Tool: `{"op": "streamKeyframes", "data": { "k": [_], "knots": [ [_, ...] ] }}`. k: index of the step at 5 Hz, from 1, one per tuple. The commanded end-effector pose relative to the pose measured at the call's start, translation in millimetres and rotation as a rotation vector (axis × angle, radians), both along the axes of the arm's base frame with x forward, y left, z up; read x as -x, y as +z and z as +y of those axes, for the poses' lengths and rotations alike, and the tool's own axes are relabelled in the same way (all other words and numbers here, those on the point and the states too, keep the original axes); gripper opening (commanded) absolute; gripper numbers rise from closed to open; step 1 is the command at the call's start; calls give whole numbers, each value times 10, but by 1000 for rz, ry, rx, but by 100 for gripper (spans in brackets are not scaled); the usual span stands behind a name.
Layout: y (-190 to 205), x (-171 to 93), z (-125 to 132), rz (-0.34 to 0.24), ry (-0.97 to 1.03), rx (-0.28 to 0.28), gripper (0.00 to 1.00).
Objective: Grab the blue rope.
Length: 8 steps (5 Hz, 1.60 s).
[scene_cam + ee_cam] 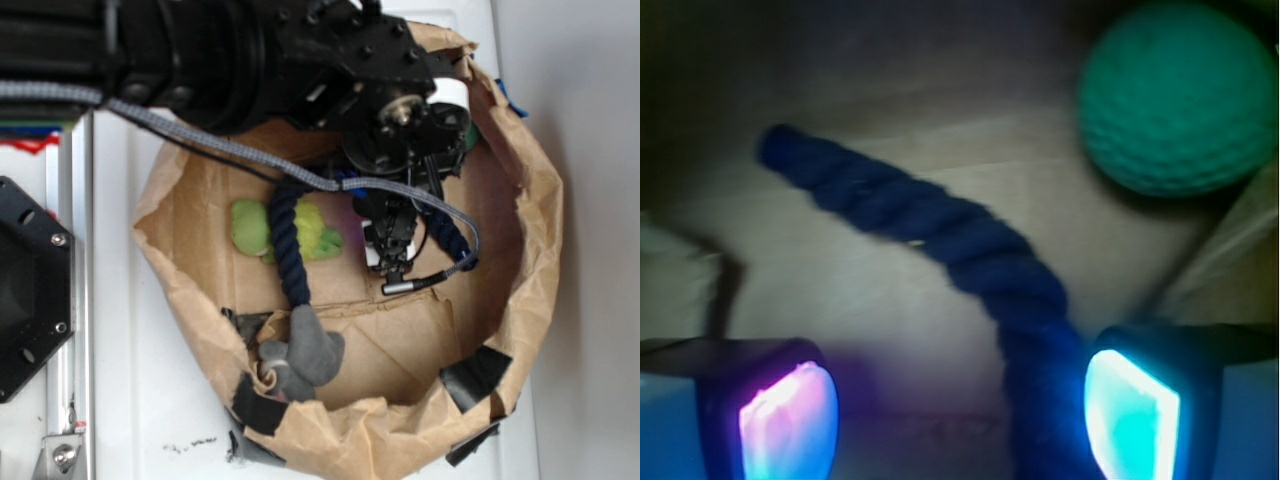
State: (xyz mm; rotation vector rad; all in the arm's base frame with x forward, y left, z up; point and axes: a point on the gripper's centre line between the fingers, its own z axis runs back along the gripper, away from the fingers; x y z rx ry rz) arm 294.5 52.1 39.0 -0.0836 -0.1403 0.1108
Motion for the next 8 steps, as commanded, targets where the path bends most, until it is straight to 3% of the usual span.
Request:
{"op": "streamKeyframes", "data": {
  "k": [1,2,4,7,8],
  "knots": [
    [-15,-102,144,-42,17,-71,100],
    [72,-120,166,-53,-30,-51,100],
    [411,-63,71,-65,-330,-47,100],
    [109,-251,-3,-13,-432,-170,100],
    [33,-306,7,-11,-427,-165,100]
  ]
}}
